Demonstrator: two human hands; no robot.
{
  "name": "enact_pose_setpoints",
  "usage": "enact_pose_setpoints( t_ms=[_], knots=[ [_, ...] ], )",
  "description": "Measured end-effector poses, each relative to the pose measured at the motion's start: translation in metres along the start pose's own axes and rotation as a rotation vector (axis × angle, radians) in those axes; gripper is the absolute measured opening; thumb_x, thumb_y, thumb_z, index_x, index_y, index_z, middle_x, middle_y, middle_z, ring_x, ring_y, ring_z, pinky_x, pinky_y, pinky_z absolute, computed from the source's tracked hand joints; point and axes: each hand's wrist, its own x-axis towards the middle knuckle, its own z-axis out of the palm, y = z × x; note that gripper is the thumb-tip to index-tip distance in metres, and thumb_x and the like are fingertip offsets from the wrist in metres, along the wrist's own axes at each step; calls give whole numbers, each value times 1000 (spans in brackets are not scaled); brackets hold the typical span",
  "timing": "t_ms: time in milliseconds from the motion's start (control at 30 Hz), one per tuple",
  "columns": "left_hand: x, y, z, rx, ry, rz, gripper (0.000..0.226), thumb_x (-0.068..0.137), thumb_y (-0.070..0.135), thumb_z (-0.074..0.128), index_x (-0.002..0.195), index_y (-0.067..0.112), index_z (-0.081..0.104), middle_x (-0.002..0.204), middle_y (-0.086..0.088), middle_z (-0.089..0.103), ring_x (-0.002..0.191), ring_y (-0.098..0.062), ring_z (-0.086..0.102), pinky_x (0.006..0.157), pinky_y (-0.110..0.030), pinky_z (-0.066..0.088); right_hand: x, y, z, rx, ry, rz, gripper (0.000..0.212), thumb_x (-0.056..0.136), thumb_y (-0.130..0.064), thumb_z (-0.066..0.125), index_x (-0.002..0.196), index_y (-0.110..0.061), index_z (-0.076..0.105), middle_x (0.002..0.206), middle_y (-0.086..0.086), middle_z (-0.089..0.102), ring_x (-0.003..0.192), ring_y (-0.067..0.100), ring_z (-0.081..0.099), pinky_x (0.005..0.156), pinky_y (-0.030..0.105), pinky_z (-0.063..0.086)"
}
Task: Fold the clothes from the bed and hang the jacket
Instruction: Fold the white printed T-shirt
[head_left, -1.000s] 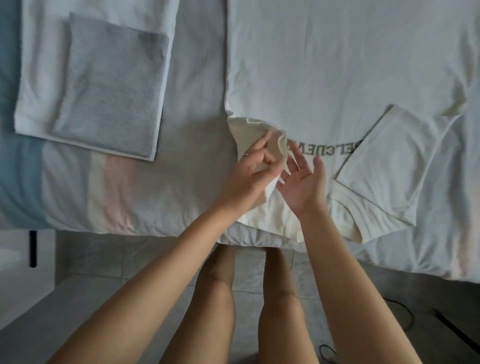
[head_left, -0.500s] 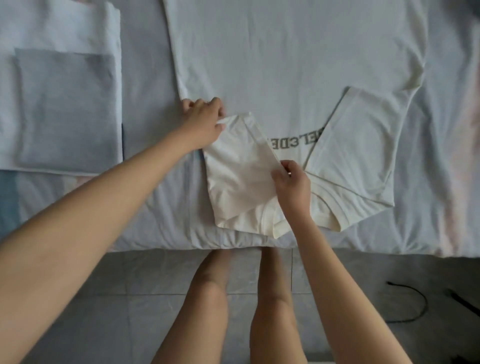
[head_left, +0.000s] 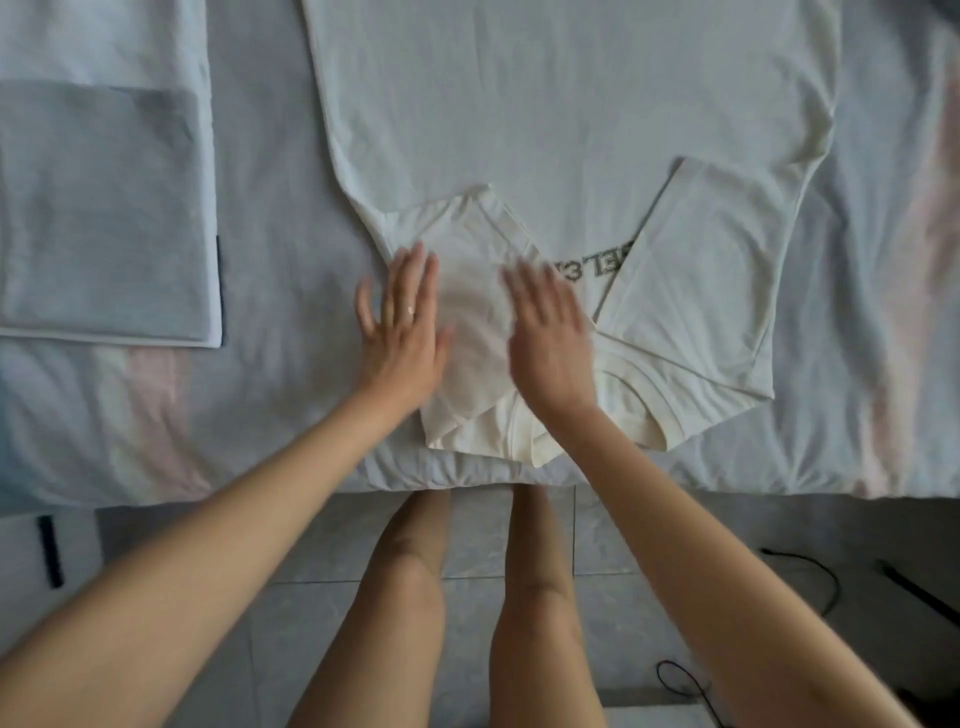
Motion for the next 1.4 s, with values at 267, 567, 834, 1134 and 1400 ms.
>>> enact_pose_setpoints(
  t_ms=[267,567,834,1134,1400],
  knots=[
    [-113,-8,41,104,-275,204,68,94,44,29,153,18,7,160,-2,7,147,-20,11,112,-61,4,76,51,17,-334,-196,-435,60,96,-52,26,151,-27,24,157,4,23,144,29,22,117,45,13],
    [23,-34,0,190,-117,88,70,88,41,30,151,12,18,159,-3,15,146,-16,15,111,-59,7,92,19,11,-365,-240,-722,56,95,-30,31,143,-3,40,149,12,40,137,24,38,115,36,26],
    [50,-46,-2,73,-84,-49,71,92,35,43,152,13,12,160,-1,8,147,-11,5,109,-59,-10,97,33,-4,-245,-115,-222,62,99,-32,34,151,-3,14,158,14,14,147,25,14,120,39,5],
    [-101,8,54,243,-142,219,70,93,43,23,152,11,3,160,-8,-1,147,-26,6,117,-53,3,-37,62,29,-420,-285,-594,58,98,-54,20,152,-31,17,159,1,17,145,33,15,116,55,12],
    [-103,-9,37,189,-137,363,87,78,31,51,152,16,7,159,-15,2,147,-32,3,117,-51,-2,-74,82,13,-430,-353,-460,78,82,-76,20,150,-41,9,160,9,8,144,39,8,108,69,0]
  ],
)
